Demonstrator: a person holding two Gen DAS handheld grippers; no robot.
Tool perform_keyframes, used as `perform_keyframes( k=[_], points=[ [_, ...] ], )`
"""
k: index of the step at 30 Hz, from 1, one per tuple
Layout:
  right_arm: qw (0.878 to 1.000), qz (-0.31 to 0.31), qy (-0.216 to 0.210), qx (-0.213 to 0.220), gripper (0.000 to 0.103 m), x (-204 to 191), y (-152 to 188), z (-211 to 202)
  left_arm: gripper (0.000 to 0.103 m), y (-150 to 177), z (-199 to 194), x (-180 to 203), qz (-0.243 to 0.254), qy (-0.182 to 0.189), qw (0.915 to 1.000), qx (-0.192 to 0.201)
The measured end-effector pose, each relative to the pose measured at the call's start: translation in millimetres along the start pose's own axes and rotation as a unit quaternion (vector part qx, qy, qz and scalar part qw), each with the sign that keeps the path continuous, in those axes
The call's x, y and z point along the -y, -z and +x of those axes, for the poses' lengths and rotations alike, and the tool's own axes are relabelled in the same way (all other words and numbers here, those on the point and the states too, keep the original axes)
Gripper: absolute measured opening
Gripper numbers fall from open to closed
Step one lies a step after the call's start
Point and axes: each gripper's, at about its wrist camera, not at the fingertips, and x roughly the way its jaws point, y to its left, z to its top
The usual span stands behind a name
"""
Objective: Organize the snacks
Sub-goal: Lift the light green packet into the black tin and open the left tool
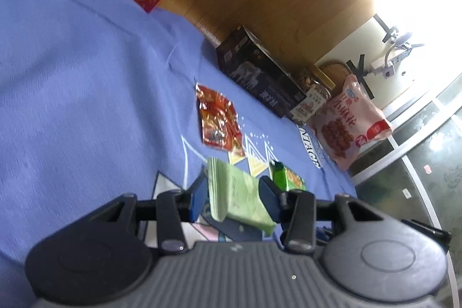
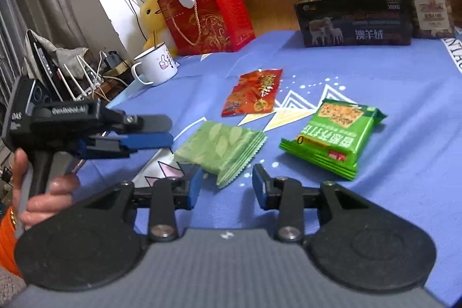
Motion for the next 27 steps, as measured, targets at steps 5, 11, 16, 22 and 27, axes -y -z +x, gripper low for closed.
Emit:
perform_keyframes(
  k=[5, 11, 16, 22, 27],
  points=[
    [0.999, -0.043, 0.006, -0.015, 0.044, -10, 2, 13, 0.041, -3, 15, 10, 0.021, -0.003, 0.9996, -0.021],
    [0.996, -0.084, 0.026, -0.023, 0.02, -20, 1, 31, 0.028, 4, 39, 24, 0.045, -0.023, 0.9977, -0.045],
    [0.995, -0.088, 0.035, 0.011, 0.02, -13, -13, 22, 0.028, -16, 47, 49, 0.082, -0.001, 0.996, -0.037],
    [0.993, -0.08, 0.061, 0.061, 0.02, 9, -39, 5, 0.028, -42, 73, 79, 0.114, 0.025, 0.9925, -0.036],
    [0.99, -0.073, 0.082, 0.09, 0.02, 33, -61, 5, 0.028, -66, 102, 98, 0.14, 0.034, 0.989, -0.031]
  ],
)
